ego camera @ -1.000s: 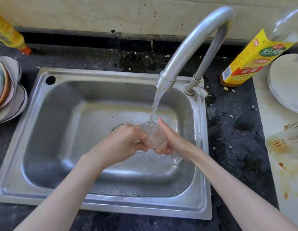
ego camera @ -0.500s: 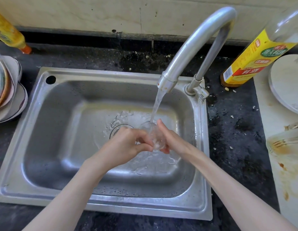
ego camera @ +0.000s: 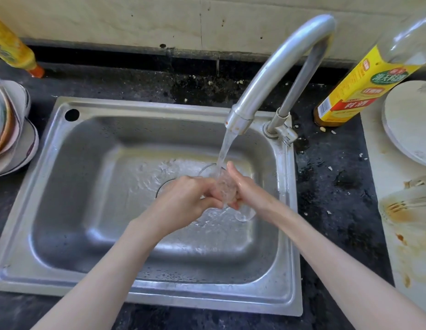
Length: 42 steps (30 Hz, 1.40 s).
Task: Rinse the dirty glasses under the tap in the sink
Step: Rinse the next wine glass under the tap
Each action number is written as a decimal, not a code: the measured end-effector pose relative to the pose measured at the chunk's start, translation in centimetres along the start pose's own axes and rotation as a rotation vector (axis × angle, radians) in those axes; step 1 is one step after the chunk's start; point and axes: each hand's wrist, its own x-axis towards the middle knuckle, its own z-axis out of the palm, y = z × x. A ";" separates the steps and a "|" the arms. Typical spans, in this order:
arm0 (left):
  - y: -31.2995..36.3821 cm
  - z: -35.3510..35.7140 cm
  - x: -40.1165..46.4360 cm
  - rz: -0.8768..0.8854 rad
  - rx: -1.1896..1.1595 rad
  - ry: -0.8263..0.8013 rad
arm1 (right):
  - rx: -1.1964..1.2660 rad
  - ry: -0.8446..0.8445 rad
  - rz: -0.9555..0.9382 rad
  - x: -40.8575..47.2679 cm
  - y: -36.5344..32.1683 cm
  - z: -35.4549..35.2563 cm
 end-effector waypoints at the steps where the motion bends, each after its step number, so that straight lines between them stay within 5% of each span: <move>1: 0.2 0.1 0.2 -0.035 0.034 0.037 | -0.005 0.083 -0.039 0.0 0.4 0.4; 4: 0.1 0.1 0.7 0.018 0.071 0.025 | 0.040 0.195 -0.112 0.4 1.8 0.9; 8: -1.3 0.0 0.8 0.239 0.177 -0.106 | 0.179 0.035 0.089 -0.2 0.1 0.1; 12: -0.5 -0.1 0.7 0.168 0.001 0.021 | 0.192 -0.078 0.064 -0.1 0.7 -0.4; 19: -1.0 2.3 0.3 0.105 -0.211 0.354 | 0.224 0.018 -0.104 -1.7 0.3 0.8; 25: -0.7 3.4 0.7 -0.145 -0.646 0.382 | -0.157 0.079 0.028 -3.7 0.4 1.1; 31: 1.7 3.9 2.5 -0.464 -1.179 0.541 | -0.851 0.626 -0.302 -3.9 3.2 3.1; 33: 1.6 3.4 3.1 -0.423 -1.265 0.444 | -0.660 0.570 -0.305 -4.0 2.4 3.2; 38: 1.7 2.3 3.1 -0.292 -1.501 0.143 | 0.682 0.003 0.016 -4.5 -0.4 3.0; 40: 1.7 2.3 3.2 -0.322 -1.576 0.136 | 0.899 -0.102 0.059 -4.7 -0.9 2.9; 42: 1.6 2.4 3.4 -0.352 -1.587 0.181 | 0.789 -0.031 0.083 -4.4 -1.1 2.6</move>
